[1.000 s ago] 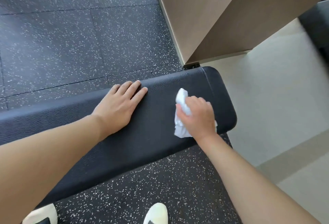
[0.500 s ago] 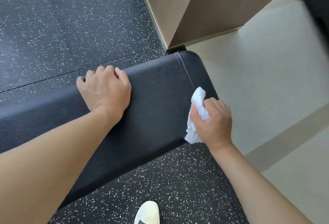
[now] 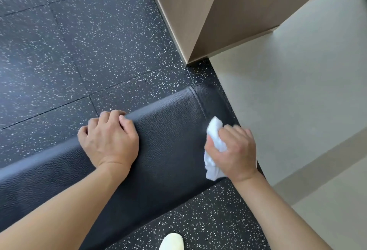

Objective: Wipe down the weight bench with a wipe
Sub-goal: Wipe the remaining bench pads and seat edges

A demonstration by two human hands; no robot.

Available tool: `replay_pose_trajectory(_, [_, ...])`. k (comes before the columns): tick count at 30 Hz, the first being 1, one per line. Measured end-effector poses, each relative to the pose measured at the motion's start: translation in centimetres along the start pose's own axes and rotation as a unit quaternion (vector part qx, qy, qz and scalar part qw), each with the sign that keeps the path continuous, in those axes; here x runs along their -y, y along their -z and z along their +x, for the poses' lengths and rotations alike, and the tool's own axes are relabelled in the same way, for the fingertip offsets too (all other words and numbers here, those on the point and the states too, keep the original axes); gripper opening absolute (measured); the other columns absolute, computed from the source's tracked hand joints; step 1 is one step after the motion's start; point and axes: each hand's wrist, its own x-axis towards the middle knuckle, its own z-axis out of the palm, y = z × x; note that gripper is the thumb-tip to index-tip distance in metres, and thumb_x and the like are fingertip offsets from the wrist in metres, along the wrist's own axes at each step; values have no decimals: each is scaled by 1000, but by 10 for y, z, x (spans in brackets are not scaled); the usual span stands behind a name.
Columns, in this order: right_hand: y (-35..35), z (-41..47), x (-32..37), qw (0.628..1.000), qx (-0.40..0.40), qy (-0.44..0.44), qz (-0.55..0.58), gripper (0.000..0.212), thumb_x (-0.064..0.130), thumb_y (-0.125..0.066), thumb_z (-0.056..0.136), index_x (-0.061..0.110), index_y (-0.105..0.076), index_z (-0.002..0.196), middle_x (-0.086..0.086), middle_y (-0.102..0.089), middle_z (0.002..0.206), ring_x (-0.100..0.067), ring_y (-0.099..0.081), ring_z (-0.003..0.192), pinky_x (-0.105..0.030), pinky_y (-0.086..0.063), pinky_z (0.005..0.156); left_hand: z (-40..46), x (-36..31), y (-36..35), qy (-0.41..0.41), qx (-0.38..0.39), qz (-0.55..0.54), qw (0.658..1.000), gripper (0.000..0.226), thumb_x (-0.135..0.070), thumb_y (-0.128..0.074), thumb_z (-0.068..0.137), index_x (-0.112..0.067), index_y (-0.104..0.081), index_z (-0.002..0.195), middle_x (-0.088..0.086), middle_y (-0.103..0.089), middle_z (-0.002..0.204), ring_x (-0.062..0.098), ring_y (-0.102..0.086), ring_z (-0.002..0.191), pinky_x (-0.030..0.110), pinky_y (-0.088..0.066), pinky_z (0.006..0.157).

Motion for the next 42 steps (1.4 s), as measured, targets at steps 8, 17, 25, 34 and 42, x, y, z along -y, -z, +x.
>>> replay_pose_trajectory(8, [-57, 159, 27, 987, 94, -128, 18, 23, 41, -54, 86, 23, -54, 72, 1, -55, 63, -28, -51, 67, -35, -29, 67, -1, -3, 4, 2, 5, 6, 1000, 48, -36, -25, 99, -22, -70, 110, 9, -70, 111, 39, -58, 110, 53, -35, 107])
replay_pose_trajectory(17, [-13, 34, 40, 997, 26, -63, 26, 28, 38, -60, 94, 15, -60, 78, -2, -50, 66, -24, -44, 62, -38, -36, 56, -2, -3, 3, 15, 0, 2, 1000, 49, -37, -24, 98, -19, -70, 104, 12, -71, 110, 40, -59, 107, 53, -36, 104])
replay_pose_trajectory(25, [-6, -29, 50, 1000, 3, -20, 23, 31, 35, -68, 87, 18, -49, 69, 2, -41, 61, -22, -36, 59, -38, -30, 55, -3, -2, 4, 23, -1, -3, 1000, 47, -38, -25, 98, -17, -67, 94, 12, -70, 105, 39, -59, 105, 53, -37, 101])
replay_pose_trajectory(34, [9, -22, 70, 995, 46, -84, 2, 30, 37, -58, 84, 14, -54, 65, -2, -50, 58, -27, -45, 56, -36, -37, 51, -4, 9, 13, -45, 30, -20, 998, 48, -38, -26, 104, -11, -66, 104, 16, -69, 114, 41, -60, 109, 53, -37, 100])
replay_pose_trajectory(42, [-23, -54, 212, 986, 78, -144, -22, 40, 41, -35, 85, 10, -56, 74, -7, -58, 66, -34, -55, 67, -39, -41, 58, -45, 196, 40, -326, 49, -22, 944, 60, -30, -41, 103, -13, -38, 160, 11, -32, 169, 32, -29, 156, 50, -21, 127])
